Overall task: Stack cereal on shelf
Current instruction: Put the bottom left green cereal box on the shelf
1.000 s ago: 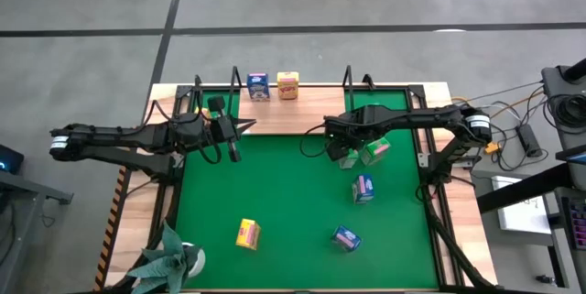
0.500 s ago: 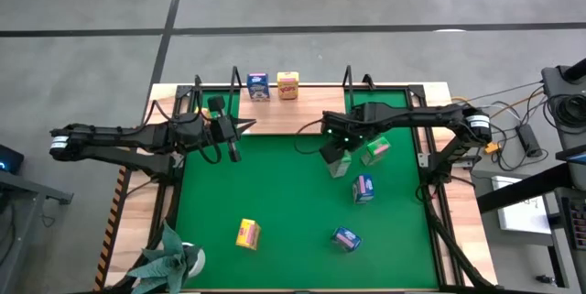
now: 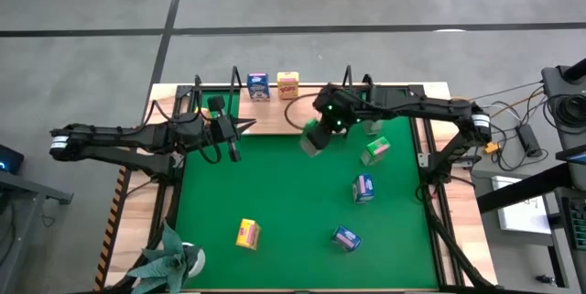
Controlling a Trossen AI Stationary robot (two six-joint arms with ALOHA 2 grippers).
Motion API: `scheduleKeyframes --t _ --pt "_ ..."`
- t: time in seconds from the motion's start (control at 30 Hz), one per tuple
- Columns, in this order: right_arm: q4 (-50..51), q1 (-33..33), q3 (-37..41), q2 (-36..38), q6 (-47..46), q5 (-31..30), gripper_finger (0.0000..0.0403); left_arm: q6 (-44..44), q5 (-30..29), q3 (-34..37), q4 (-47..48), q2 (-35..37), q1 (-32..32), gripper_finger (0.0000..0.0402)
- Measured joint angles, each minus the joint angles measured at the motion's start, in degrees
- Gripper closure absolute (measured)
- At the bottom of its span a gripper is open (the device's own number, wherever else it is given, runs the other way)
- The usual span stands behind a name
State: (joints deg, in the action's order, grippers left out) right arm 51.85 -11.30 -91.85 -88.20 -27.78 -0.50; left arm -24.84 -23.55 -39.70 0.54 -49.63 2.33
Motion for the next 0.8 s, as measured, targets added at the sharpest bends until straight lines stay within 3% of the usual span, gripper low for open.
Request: scheduleKeyframes --t 0.37,0.8 --pt "0.2 -7.09 -4.68 -0.99 25.64 -0.21 0.0213 0.91 0.04 0.0 -0.14 0.0 0.0 0.0402" --pt "0.35 -16.31 -7.32 -8.25 44.88 -0.98 0.0213 1.86 0.09 0.0 -0.09 0.0 0.02 0.0402"
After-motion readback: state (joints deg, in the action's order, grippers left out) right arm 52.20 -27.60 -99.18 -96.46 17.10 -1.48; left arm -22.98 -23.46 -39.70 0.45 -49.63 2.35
